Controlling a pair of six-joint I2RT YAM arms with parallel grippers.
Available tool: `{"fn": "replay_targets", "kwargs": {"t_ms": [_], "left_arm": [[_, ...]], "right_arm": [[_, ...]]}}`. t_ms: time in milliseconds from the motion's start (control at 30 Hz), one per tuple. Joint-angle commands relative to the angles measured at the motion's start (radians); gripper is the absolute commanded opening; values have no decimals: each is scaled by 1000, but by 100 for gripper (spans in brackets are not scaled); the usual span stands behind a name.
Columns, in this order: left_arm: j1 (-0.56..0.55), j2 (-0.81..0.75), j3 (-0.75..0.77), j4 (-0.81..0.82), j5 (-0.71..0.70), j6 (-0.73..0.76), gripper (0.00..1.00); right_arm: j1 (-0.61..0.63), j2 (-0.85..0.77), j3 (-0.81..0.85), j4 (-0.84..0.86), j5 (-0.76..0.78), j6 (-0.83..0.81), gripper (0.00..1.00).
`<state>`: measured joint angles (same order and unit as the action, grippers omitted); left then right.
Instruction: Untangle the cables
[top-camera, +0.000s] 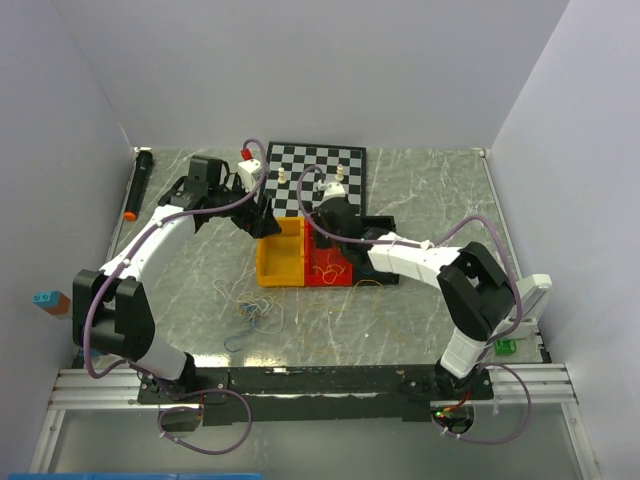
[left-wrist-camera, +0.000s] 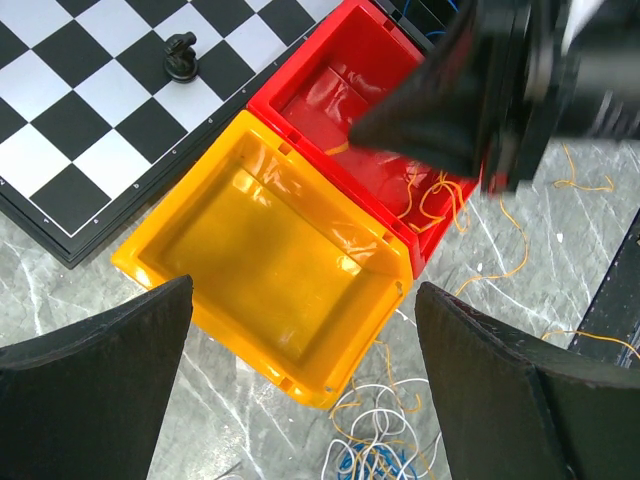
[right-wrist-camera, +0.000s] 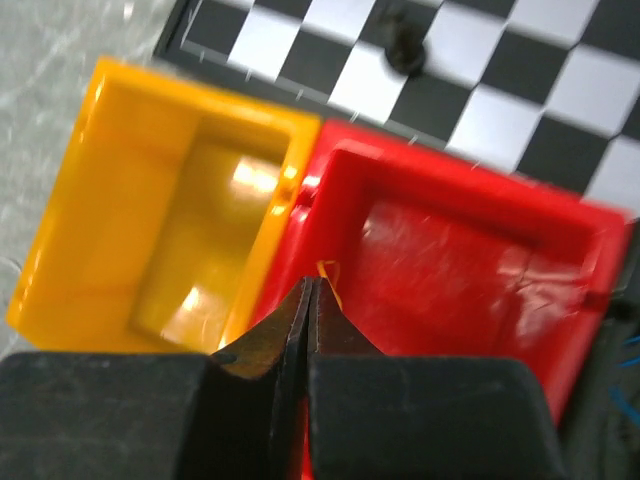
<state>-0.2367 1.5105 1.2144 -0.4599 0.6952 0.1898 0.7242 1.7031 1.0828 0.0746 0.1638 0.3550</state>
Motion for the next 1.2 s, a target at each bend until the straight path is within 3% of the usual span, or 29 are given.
{"fn": "replay_targets", "kwargs": {"t_ms": [0, 367, 400, 500, 600, 867, 967, 1167], "left_arm": [[7, -24, -7, 29, 38, 2, 97], [8, -22, -1, 9, 47, 8, 97], [8, -22, -3, 9, 47, 8, 97], [8, -21, 0, 3, 50, 8, 97], [8, -13, 5, -6, 58, 10, 97], [8, -16, 20, -28, 50, 17, 97], [8, -15, 30, -39, 49, 17, 97], [8, -24, 28, -42, 44, 16, 97]], "right_arm": [[18, 41, -12, 1, 40, 41, 0], [-60, 179, 100, -29, 2, 59, 0], [-63, 181, 111, -35, 2, 53, 3], [-63, 156, 120, -24, -23, 42, 27], [-62, 115, 118, -22, -64, 36, 44], [-37, -6, 39, -32, -50, 42, 73], [-39, -36, 52, -71, -38, 39, 81], [-23, -161, -1, -116, -21, 19, 81]]}}
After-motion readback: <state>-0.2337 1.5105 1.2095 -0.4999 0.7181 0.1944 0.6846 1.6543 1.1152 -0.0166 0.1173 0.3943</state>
